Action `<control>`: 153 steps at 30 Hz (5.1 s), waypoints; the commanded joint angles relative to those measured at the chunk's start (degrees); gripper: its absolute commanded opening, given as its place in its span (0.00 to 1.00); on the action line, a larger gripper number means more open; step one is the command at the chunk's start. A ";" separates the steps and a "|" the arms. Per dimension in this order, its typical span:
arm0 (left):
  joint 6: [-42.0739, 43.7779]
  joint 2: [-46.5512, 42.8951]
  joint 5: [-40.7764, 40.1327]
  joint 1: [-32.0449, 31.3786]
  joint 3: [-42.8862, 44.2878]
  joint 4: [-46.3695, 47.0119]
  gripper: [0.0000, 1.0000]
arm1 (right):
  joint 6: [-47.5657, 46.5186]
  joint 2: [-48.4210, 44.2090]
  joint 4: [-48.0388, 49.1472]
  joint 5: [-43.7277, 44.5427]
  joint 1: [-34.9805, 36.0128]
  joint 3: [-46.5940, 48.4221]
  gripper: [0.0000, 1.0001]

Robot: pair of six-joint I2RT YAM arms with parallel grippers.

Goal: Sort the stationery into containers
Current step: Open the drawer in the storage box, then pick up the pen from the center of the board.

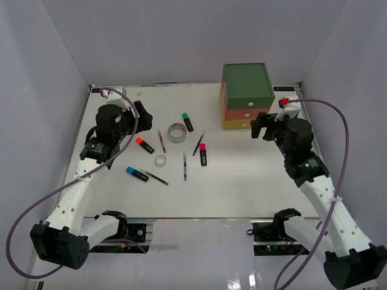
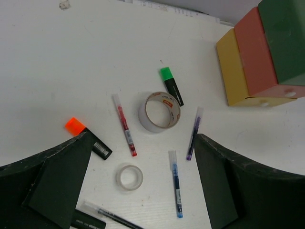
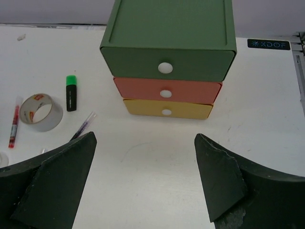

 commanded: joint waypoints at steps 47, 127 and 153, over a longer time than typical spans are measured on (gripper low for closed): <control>1.97 -3.85 -1.65 7.52 -8.60 8.92 0.98 | -5.23 41.74 21.25 -1.44 -4.28 16.83 0.60; 1.09 -1.74 2.22 9.71 -8.77 9.10 0.98 | -1.37 8.52 -2.47 -1.20 7.21 1.72 0.79; 0.56 -1.83 1.25 10.33 -8.77 8.57 0.98 | 15.42 50.35 -0.81 16.40 32.63 16.13 0.74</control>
